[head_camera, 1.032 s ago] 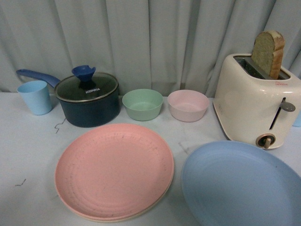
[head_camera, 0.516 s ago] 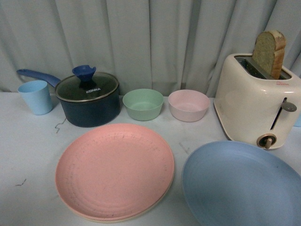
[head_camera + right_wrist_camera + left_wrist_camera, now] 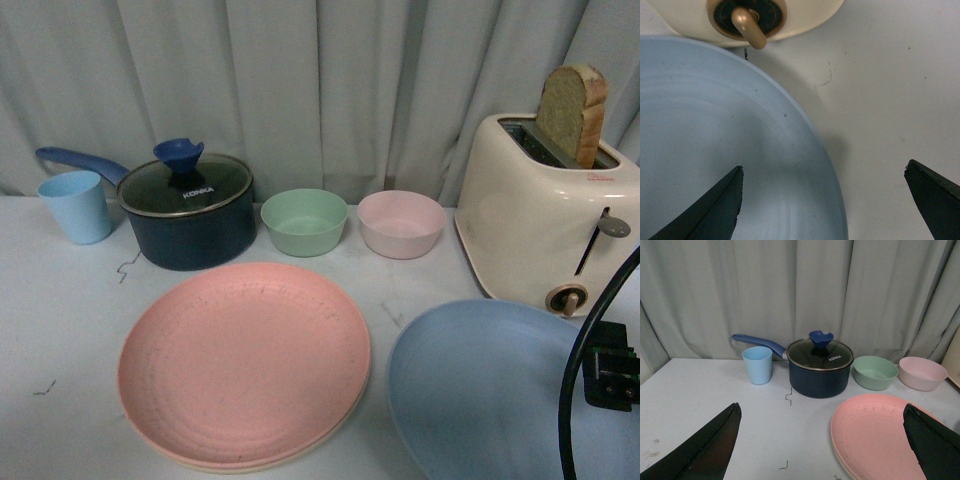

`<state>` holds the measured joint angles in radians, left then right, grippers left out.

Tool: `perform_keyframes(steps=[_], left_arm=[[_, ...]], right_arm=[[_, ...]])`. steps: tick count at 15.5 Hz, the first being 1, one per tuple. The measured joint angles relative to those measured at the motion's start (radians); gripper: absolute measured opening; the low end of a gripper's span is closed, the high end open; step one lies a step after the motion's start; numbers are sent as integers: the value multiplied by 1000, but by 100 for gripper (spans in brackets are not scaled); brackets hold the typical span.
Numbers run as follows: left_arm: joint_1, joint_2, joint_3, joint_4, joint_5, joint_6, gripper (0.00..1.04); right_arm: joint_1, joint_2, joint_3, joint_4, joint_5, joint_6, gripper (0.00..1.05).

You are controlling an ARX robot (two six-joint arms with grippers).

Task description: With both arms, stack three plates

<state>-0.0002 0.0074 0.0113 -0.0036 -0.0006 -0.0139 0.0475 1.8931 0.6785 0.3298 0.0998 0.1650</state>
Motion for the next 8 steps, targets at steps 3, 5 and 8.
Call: perform_keyframes(steps=[3,5,8], left_arm=[[0,0,0,0,0,0,98],[0,0,0,0,0,0,98],[0,0,0,0,0,0,98]], right_arm=[[-3,59,-3,46,-31,3,98],[-3,67,-3,46,-39,4,98],[-9,81,-10,47,-45,11,82]])
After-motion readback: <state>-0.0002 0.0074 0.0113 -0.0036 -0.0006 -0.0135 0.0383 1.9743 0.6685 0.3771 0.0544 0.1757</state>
